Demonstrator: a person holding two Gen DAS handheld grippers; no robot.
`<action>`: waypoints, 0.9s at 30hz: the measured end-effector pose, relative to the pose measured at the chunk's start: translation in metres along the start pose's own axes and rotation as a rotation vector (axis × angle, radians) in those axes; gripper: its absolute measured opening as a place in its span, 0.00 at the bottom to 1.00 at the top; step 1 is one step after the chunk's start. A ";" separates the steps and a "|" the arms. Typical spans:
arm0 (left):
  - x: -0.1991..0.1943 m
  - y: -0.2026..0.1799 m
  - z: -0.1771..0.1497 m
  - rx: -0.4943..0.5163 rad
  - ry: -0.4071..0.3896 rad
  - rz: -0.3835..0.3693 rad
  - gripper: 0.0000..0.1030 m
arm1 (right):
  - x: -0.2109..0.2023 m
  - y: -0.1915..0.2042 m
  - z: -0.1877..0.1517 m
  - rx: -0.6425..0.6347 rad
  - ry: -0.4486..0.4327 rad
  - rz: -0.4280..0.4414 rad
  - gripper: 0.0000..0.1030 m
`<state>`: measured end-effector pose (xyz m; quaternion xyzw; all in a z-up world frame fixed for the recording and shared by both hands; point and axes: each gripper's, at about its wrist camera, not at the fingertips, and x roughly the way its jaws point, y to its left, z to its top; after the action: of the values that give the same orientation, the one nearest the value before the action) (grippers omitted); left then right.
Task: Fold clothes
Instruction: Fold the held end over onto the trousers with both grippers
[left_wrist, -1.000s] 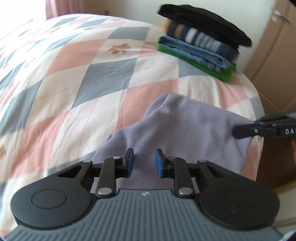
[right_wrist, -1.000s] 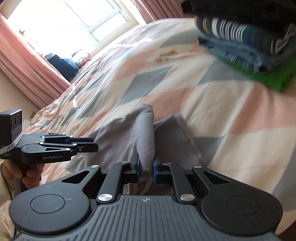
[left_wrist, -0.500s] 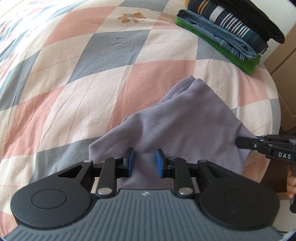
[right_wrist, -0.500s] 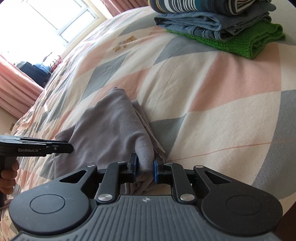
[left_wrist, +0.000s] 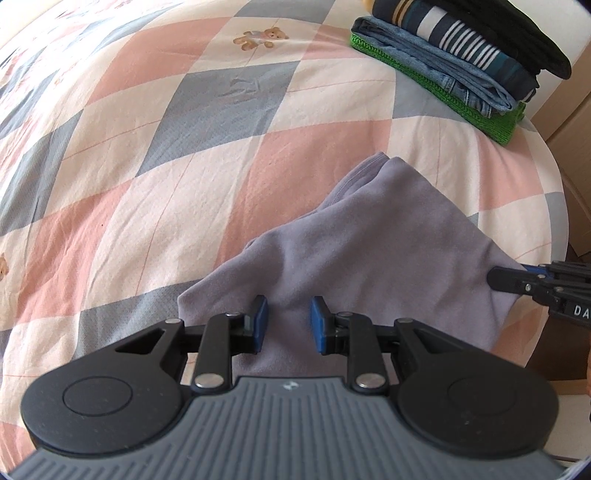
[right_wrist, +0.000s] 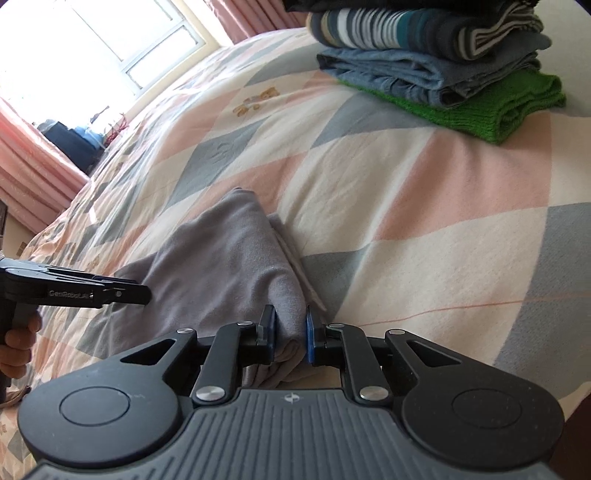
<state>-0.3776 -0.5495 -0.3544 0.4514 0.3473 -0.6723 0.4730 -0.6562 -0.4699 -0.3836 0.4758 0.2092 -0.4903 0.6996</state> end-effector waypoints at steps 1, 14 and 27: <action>0.000 -0.001 -0.001 0.004 -0.004 0.002 0.21 | 0.003 -0.001 -0.001 0.000 0.011 0.002 0.14; -0.041 0.029 -0.022 -0.089 -0.188 -0.029 0.21 | 0.027 0.057 0.056 -0.293 -0.082 0.096 0.19; 0.025 0.040 -0.034 -0.202 -0.289 -0.012 0.28 | 0.096 0.032 0.070 -0.305 -0.017 0.131 0.00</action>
<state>-0.3335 -0.5400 -0.3909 0.2983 0.3442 -0.6946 0.5568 -0.5987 -0.5756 -0.4095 0.3724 0.2438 -0.4101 0.7960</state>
